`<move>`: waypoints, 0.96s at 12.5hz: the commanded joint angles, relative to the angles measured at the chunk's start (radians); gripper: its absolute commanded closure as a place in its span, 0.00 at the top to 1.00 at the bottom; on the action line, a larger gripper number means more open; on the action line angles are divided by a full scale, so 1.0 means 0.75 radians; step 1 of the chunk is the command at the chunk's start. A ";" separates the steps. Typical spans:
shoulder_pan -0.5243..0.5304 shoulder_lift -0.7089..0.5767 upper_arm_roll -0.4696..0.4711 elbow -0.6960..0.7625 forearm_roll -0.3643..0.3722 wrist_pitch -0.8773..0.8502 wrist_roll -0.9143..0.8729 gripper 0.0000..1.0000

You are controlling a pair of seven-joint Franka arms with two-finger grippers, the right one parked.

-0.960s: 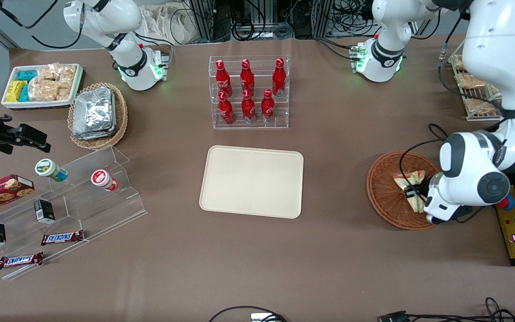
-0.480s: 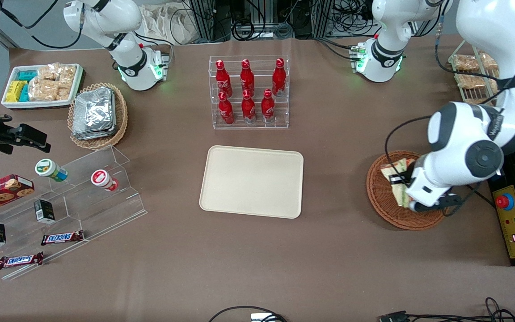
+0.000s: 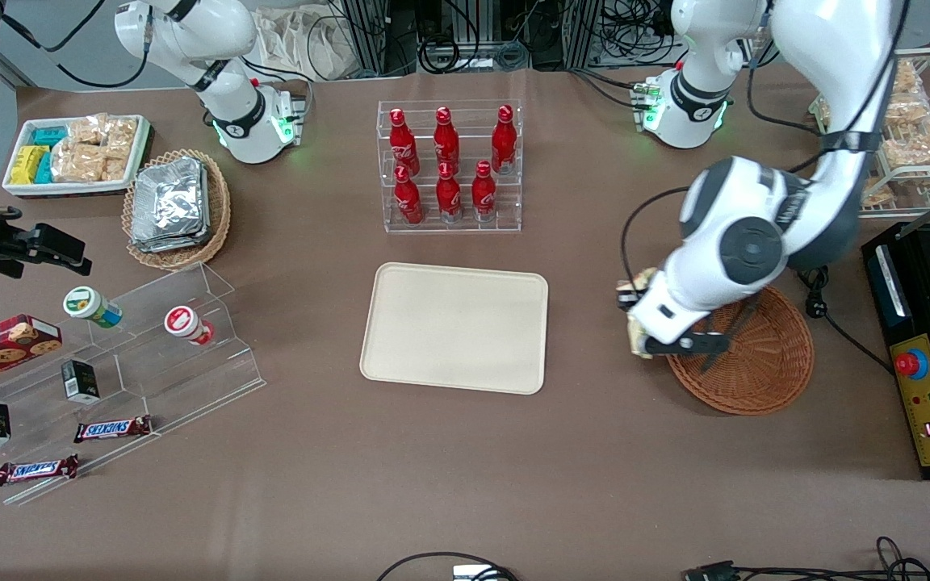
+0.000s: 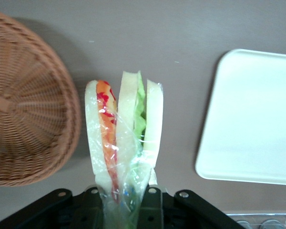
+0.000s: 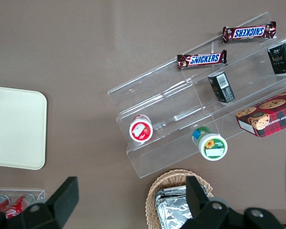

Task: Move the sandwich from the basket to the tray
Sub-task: 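Carry the sandwich with the left gripper over to the cream tray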

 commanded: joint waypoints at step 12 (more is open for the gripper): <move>-0.386 0.414 0.004 0.225 0.203 0.213 -0.192 0.09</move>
